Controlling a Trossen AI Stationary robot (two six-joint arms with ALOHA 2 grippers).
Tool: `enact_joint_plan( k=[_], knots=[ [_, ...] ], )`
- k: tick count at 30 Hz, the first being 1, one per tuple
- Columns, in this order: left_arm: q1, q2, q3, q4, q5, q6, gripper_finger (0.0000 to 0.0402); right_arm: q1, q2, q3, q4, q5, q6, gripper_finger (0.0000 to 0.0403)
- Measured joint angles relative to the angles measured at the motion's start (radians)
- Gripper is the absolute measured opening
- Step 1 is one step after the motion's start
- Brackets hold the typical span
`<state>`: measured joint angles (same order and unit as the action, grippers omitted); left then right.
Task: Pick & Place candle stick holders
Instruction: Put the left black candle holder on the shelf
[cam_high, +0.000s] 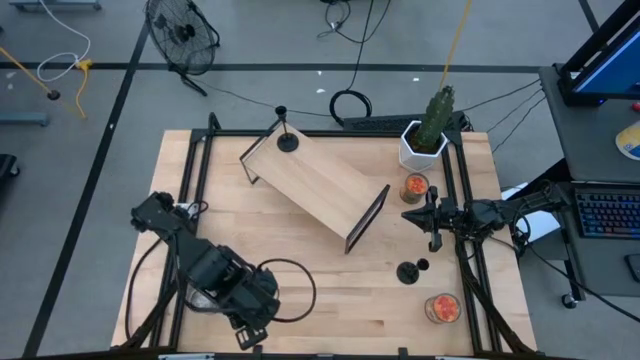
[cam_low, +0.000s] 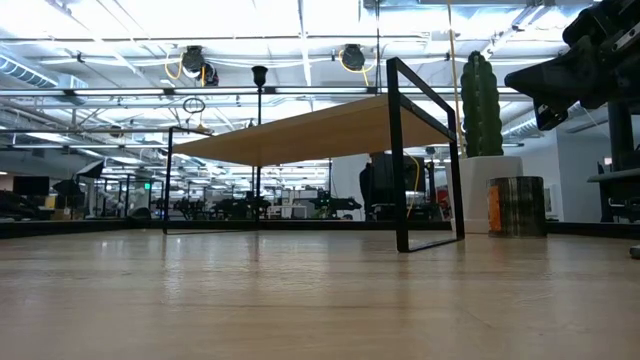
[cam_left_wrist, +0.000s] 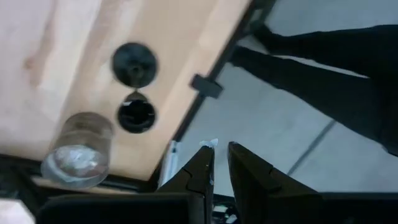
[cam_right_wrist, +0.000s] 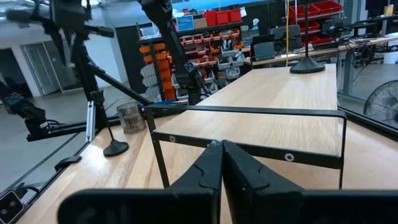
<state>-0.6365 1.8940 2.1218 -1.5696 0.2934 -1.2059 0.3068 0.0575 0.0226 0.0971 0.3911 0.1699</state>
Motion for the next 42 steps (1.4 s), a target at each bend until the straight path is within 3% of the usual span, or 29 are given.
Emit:
enact_joint_plan(
  k=[2, 7, 15, 20, 25, 37, 42],
  knots=[
    [0.0, -0.006, -0.045, -0.004, 0.001, -0.011, 0.0051, 0.0, 0.0, 0.0, 0.0, 0.0, 0.0, 0.0004],
    [0.004, -0.011, -0.119, -0.003, 0.113, -0.026, 0.0051, 0.0, 0.0, 0.0, 0.0, 0.0, 0.0, 0.0004],
    [-0.001, -0.018, -0.174, -0.001, -0.003, -0.017, 0.0051, 0.0, 0.0, 0.0, 0.0, 0.0, -0.006, 0.0004],
    [0.009, -0.041, -0.222, -0.002, -0.017, -0.054, 0.0051, 0.0, 0.0, 0.0, 0.0, 0.0, -0.006, 0.0004],
    [-0.003, -0.088, -0.258, -0.002, -0.127, -0.046, 0.0051, 0.0, 0.0, 0.0, 0.0, 0.0, -0.006, 0.0004],
    [0.007, -0.098, -0.279, -0.001, -0.109, -0.004, 0.0055, 0.0, 0.0, 0.0, 0.0, 0.0, -0.006, 0.0004],
    [0.001, -0.098, -0.279, -0.001, -0.111, -0.001, 0.0093, 0.0, 0.0, 0.0, 0.0, 0.0, -0.007, 0.0004]
  ],
)
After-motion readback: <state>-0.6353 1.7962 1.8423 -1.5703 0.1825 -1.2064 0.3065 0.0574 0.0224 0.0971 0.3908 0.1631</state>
